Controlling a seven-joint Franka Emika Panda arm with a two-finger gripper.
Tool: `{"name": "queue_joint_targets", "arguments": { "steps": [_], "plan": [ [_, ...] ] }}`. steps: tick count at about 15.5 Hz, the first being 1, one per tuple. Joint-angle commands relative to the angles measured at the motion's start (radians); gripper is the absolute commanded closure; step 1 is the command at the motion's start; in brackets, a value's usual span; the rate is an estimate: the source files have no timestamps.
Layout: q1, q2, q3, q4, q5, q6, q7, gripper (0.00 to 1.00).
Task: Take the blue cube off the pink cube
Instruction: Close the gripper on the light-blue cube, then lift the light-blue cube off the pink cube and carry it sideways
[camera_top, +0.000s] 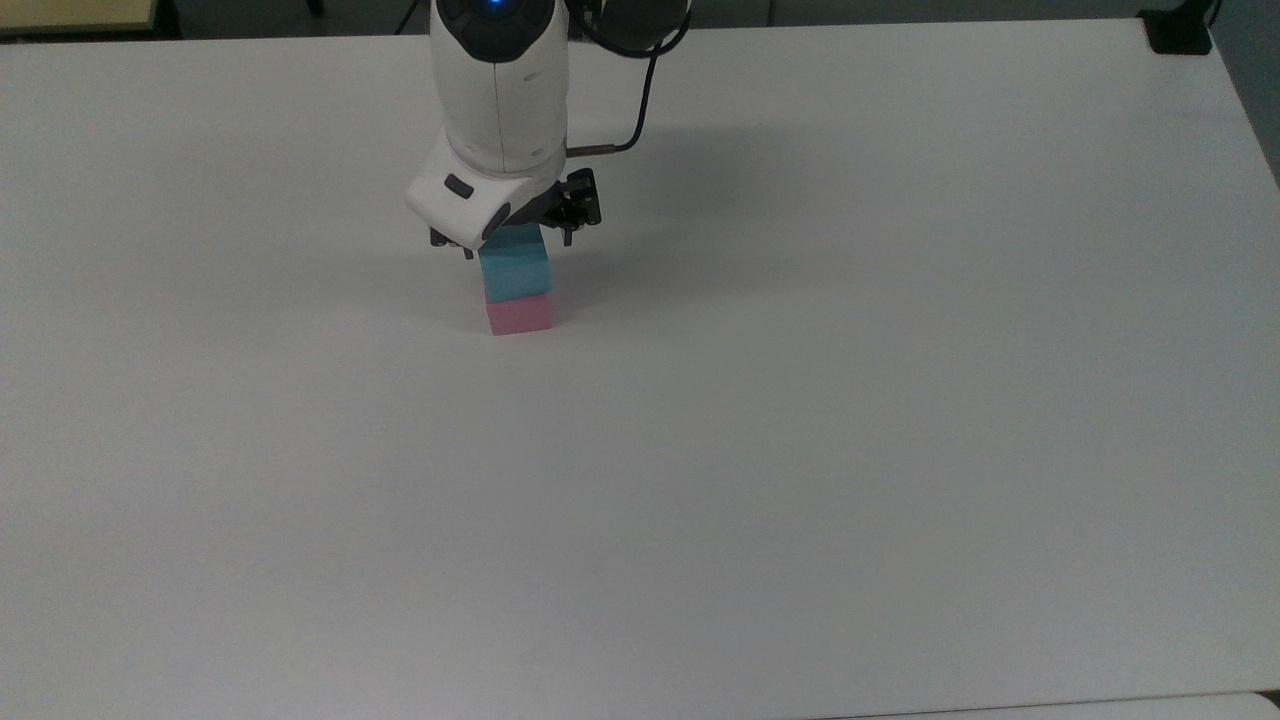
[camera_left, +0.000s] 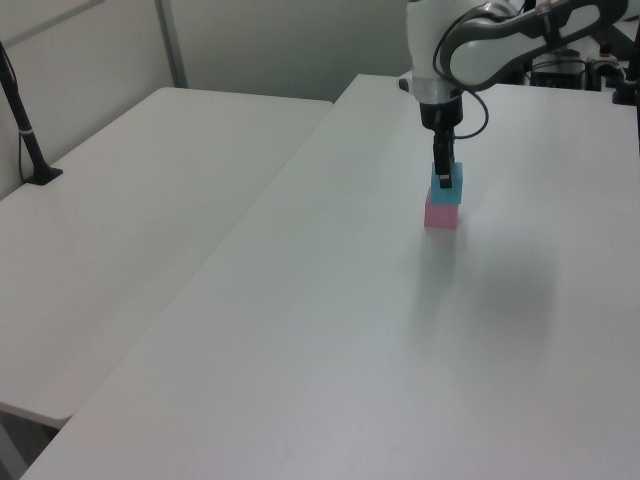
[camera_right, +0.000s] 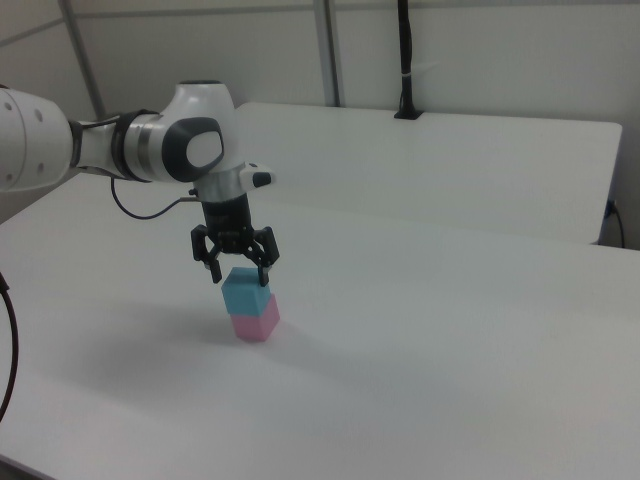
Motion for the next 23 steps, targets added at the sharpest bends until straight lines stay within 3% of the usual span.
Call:
{"name": "queue_joint_targets", "arguments": {
  "steps": [1, 3, 4, 7, 9, 15, 19, 23],
  "plan": [
    [0.008, 0.015, -0.004, -0.018, 0.003, 0.051, 0.031, 0.21],
    [0.008, 0.007, -0.004, -0.01, 0.003, 0.041, 0.023, 0.6],
    [0.002, -0.011, -0.004, -0.006, 0.006, 0.032, 0.017, 0.67],
    [-0.042, -0.045, -0.027, 0.04, 0.018, -0.004, -0.013, 0.67],
    [-0.099, -0.018, -0.047, 0.114, 0.066, 0.005, -0.023, 0.66],
    [-0.248, 0.231, -0.052, 0.385, 0.063, 0.012, -0.081, 0.64],
    [-0.287, 0.325, -0.058, 0.418, 0.06, 0.155, -0.133, 0.64],
    [-0.287, 0.447, -0.093, 0.523, 0.063, 0.22, -0.107, 0.62]
  ]
}}
